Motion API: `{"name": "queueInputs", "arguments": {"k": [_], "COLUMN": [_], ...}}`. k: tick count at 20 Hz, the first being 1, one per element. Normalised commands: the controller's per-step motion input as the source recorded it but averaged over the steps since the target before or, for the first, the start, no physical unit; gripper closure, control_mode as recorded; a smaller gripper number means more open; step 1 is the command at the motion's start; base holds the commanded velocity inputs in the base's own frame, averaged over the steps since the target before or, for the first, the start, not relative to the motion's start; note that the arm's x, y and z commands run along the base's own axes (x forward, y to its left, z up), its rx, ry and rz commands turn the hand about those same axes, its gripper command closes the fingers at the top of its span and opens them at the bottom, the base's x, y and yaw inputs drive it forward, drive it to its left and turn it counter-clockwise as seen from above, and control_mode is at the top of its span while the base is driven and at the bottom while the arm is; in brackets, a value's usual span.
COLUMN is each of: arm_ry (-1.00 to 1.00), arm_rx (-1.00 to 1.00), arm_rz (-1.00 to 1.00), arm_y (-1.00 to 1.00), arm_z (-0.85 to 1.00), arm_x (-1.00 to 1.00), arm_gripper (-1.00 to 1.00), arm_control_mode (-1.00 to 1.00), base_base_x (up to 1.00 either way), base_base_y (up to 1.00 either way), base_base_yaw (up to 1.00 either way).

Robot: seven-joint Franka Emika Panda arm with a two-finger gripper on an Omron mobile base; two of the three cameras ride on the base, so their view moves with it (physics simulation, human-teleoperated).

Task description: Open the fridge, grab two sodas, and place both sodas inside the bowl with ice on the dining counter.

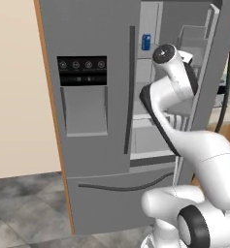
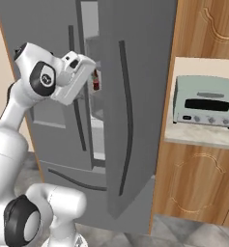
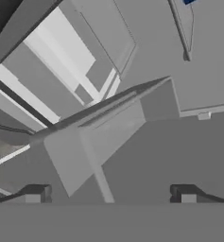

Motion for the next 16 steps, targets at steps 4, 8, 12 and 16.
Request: {"name": "queueInputs", "arguments": {"k": [4, 8, 12, 16], "arm_ry": [0.11, 0.13, 0.15, 0.14], "arm_rx": [0.04, 0.04, 0.03, 0.02], "arm_rz": [-0.13, -0.12, -0.10, -0.07], "arm_y": [-1.00, -1.00, -1.00, -1.00], "arm_z": [-0.05, 0.00, 0.00, 0.00], "arm_x": [-0.24, -0.18, -0.02, 0.00], "arm_gripper": [-1.00, -1.00, -1.00, -1.00], "arm_control_mode": [-1.00, -1.00, -1.00, -1.00], "base_base_x": [0.00, 0.00, 0.00, 0.00], "base_base_y": [0.00, 0.00, 0.00, 0.00], "base_base_yaw": [0.00, 0.00, 0.00, 0.00]}}
